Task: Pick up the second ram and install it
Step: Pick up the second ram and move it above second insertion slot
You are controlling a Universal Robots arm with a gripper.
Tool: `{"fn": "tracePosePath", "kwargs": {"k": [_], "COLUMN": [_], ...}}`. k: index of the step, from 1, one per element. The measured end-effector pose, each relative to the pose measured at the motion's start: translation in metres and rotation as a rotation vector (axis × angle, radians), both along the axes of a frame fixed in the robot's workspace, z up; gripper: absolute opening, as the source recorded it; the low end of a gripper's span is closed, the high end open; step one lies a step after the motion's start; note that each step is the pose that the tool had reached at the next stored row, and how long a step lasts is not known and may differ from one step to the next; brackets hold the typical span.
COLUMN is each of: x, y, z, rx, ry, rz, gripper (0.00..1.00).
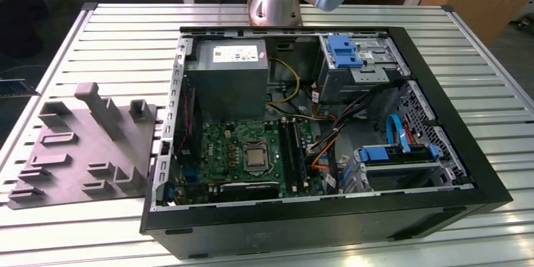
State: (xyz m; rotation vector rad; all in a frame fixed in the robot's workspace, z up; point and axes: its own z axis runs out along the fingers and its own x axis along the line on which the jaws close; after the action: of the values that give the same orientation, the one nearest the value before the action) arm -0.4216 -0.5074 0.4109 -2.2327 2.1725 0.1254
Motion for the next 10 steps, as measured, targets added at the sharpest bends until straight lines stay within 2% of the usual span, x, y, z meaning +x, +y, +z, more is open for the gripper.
{"fn": "tracePosePath", "kwargs": {"k": [8,10], "x": [0.0000,0.0001], "y": [0.0000,0.0000], "z": [0.0006,0.0035], "rx": [-0.0001,-0.0002], "ry": [0.0001,0.0002], "rz": [0.000,0.000], "gripper": [0.11,0.11]}}
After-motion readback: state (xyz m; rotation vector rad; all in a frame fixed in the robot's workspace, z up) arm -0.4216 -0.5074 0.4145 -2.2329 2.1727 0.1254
